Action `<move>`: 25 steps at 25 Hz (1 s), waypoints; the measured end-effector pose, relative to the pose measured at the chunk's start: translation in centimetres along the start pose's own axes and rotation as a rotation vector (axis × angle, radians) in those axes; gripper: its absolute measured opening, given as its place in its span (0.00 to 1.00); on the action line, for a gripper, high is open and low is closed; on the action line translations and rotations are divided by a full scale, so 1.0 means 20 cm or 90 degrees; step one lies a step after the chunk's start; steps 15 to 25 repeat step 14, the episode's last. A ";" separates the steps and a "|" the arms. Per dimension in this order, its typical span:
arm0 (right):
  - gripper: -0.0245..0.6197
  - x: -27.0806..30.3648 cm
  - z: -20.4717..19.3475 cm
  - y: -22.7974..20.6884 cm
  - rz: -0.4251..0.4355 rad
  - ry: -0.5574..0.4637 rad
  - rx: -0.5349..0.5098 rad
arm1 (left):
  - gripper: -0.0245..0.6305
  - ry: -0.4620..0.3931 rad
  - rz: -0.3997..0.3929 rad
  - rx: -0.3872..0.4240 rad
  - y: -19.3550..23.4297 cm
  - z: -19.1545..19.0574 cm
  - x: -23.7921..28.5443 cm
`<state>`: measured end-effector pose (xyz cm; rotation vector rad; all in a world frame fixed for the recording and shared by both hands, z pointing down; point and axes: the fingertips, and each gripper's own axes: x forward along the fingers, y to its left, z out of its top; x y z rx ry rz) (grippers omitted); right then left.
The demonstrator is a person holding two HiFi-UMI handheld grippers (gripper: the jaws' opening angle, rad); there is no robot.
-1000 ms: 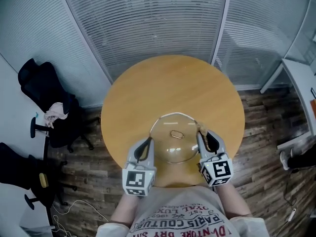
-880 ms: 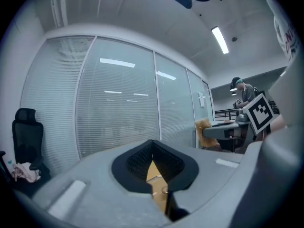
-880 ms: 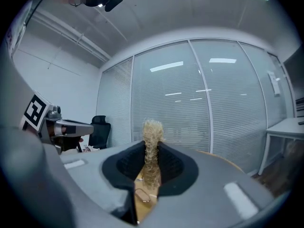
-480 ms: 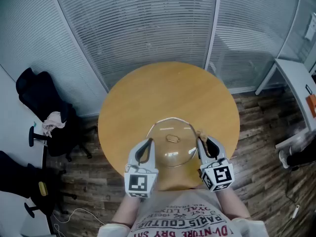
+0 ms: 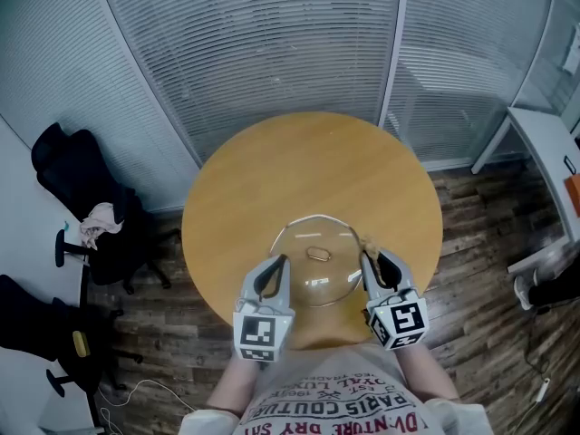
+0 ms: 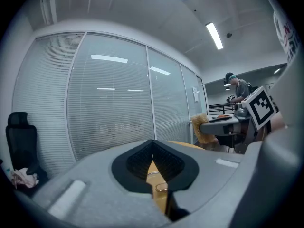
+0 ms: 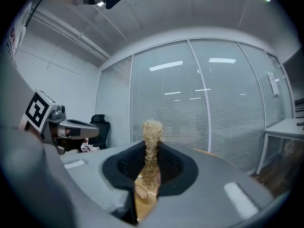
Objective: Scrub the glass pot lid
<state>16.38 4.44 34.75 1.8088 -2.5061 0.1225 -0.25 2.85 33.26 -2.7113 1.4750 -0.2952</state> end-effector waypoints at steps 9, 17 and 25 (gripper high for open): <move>0.14 0.00 -0.02 0.03 0.007 0.006 0.000 | 0.05 0.012 -0.011 -0.017 0.00 -0.04 0.02; 0.14 0.00 -0.04 -0.01 0.000 0.007 0.009 | 0.05 0.011 -0.024 -0.017 -0.04 -0.05 0.05; 0.14 0.00 -0.04 -0.01 0.000 0.007 0.009 | 0.05 0.011 -0.024 -0.017 -0.04 -0.05 0.05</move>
